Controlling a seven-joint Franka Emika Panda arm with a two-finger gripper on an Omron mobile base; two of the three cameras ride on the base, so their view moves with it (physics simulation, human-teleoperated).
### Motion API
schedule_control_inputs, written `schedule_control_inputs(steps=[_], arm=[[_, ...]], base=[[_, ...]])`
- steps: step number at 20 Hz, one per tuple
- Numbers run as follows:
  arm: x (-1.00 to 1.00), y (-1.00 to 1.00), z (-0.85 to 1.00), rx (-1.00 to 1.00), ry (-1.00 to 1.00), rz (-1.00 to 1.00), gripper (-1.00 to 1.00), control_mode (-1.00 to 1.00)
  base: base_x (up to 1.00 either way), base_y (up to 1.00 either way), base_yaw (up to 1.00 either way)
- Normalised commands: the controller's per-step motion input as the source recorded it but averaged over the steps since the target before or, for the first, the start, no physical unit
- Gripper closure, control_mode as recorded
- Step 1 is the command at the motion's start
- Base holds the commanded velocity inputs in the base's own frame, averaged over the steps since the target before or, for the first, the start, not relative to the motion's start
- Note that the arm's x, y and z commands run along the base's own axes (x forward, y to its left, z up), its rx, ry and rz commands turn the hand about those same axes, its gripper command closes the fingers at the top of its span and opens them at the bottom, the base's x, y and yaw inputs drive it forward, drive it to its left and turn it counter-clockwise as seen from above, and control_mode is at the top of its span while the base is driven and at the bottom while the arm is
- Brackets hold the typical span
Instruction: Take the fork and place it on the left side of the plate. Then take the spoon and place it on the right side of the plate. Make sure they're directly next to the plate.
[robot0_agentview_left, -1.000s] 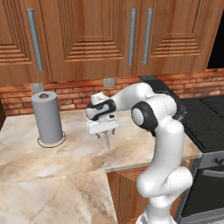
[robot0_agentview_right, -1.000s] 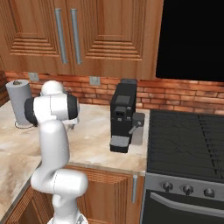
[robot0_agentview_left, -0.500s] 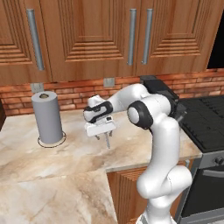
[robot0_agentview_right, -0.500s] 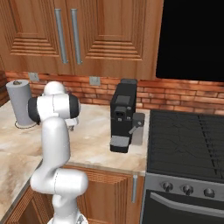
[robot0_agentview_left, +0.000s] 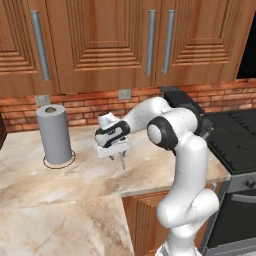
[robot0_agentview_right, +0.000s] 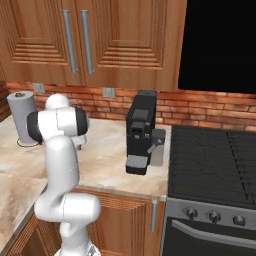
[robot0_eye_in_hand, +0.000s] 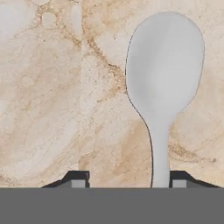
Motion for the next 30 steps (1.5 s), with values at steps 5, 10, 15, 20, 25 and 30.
schedule_control_inputs(steps=[5, 10, 15, 20, 25, 30], arm=[[-0.32, -0.12, -0.87, 0.0, -0.41, -0.07, 1.0, -1.0], [-0.19, -0.33, -0.87, 0.0, -0.36, -0.07, 1.0, -1.0], [-0.01, -0.25, -0.66, 0.01, -0.17, -0.04, 1.0, -1.0], [0.0, -0.22, -0.25, 0.02, 0.0, -0.02, 1.0, -1.0], [-0.05, -0.32, 0.08, 0.05, 0.05, -0.02, 1.0, -1.0], [-0.38, -0.43, 0.52, 0.08, 0.06, -0.05, 1.0, -1.0]], base=[[0.0, 0.0, 0.0], [0.0, 0.0, 0.0], [0.0, 0.0, 0.0], [0.0, 0.0, 0.0], [0.0, 0.0, 0.0], [0.0, 0.0, 0.0]])
